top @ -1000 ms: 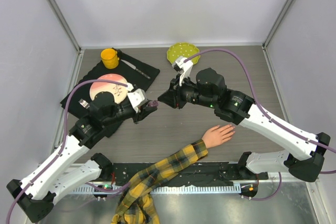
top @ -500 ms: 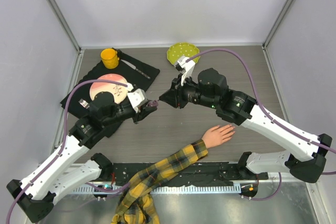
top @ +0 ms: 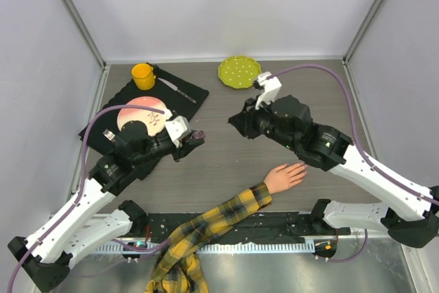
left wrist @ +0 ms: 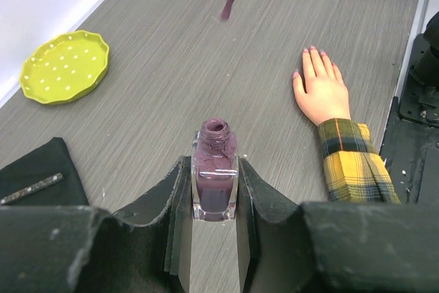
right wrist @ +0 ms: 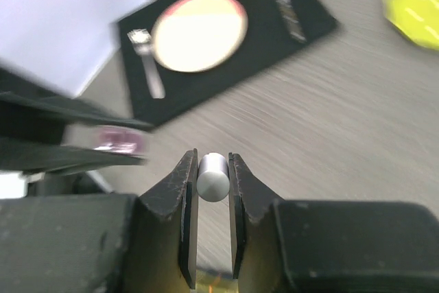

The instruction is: Paint the nails

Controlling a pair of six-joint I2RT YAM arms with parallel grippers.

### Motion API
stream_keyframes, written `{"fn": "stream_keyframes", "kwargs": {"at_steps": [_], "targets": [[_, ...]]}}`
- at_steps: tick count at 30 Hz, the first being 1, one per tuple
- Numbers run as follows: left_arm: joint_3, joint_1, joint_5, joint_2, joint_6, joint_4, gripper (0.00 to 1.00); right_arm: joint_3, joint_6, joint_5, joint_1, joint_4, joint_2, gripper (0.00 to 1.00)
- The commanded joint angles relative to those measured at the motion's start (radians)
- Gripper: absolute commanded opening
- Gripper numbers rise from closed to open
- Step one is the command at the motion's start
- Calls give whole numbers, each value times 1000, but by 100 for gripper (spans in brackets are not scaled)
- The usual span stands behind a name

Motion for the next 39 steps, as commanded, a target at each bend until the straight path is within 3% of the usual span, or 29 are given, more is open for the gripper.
{"fn": "stream_keyframes", "kwargs": {"at_steps": [1,5,9,16,22,28,31,39], "targets": [[44,1,44,20,-38,75,0,-55,227,330,-77,-245,-74,1],[70,1,119,66,-114,144,0,-129,511,398,-156,-524,-133,1],[66,-1,176,109,-189,251,0,-207,727,481,-170,-698,-246,1],[99,-15,196,221,-228,353,0,-244,984,634,-202,-962,-242,1],[162,-22,153,336,-214,388,0,-297,893,601,-372,-918,-185,1],[197,-31,119,423,-200,404,0,-442,708,451,-660,-706,-205,1],[196,-39,104,449,-199,438,0,-497,647,393,-743,-613,-209,1],[196,-45,93,514,-132,462,0,-552,530,308,-783,-468,-199,1]]}}
